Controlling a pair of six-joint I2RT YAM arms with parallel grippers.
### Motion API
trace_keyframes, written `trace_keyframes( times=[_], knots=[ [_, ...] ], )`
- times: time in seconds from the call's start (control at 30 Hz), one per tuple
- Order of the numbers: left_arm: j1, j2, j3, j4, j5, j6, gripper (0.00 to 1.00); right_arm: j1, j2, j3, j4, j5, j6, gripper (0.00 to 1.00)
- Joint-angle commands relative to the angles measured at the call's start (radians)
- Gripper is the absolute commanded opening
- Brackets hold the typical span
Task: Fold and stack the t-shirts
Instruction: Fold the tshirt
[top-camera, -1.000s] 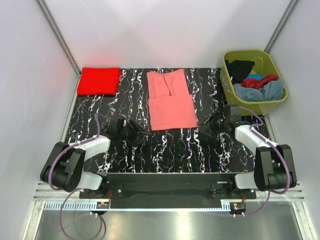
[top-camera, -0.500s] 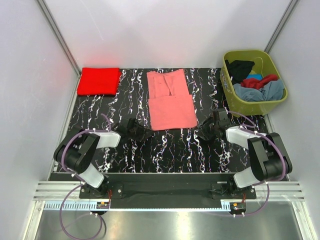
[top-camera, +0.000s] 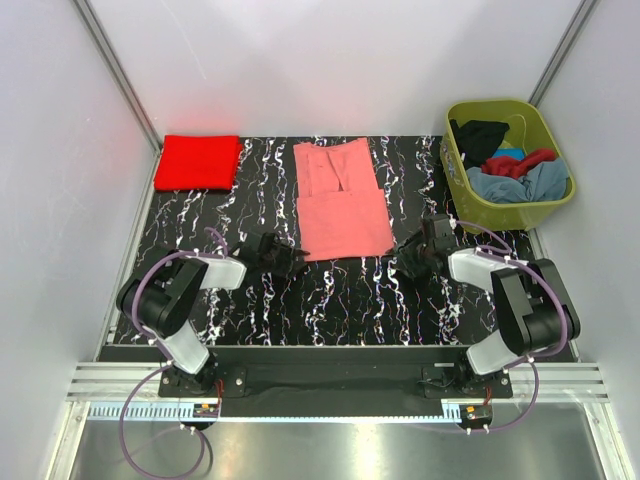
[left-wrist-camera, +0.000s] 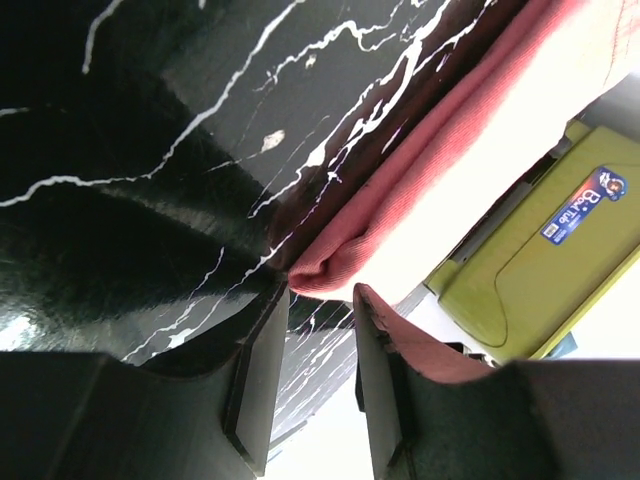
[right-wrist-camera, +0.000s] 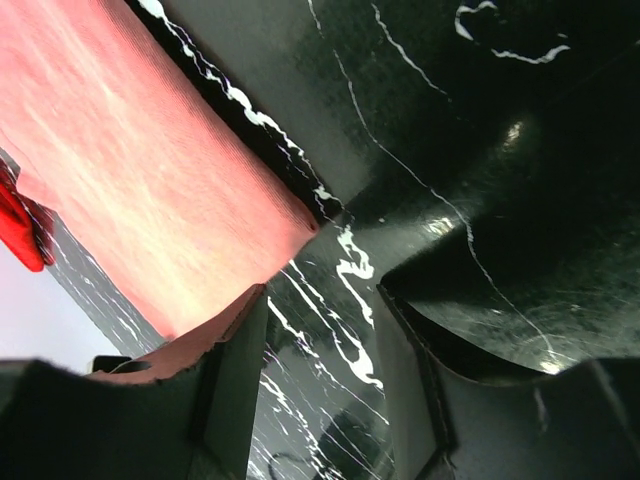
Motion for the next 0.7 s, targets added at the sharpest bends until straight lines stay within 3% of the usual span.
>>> trace_keyframes(
  times=[0.0, 0.17, 0.4, 0.47, 0.57, 0.67],
  knots=[
    [-0.002, 0.047, -0.020, -0.122, -0.060, 0.004, 0.39, 0.015, 0.036, 0.028, -0.018, 0.070, 0.030, 0.54],
    [0.002, 0.067, -0.030, -0.104, -0.044, 0.008, 0.27, 0.016, 0.082, 0.053, -0.044, 0.082, 0.094, 0.52],
    [0.014, 0.088, -0.036, -0.062, -0.017, 0.016, 0.23, 0.018, 0.131, 0.085, -0.061, 0.105, 0.127, 0.47],
    [0.020, 0.090, -0.033, -0.061, -0.004, 0.024, 0.25, 0.018, 0.139, 0.088, -0.067, 0.107, 0.133, 0.47],
    [0.018, 0.079, -0.041, -0.080, 0.006, -0.002, 0.40, 0.018, 0.136, 0.091, -0.073, 0.113, 0.133, 0.46],
    [0.023, 0.077, -0.050, -0.079, -0.005, -0.013, 0.40, 0.020, 0.144, 0.094, -0.073, 0.116, 0.139, 0.46]
  ],
)
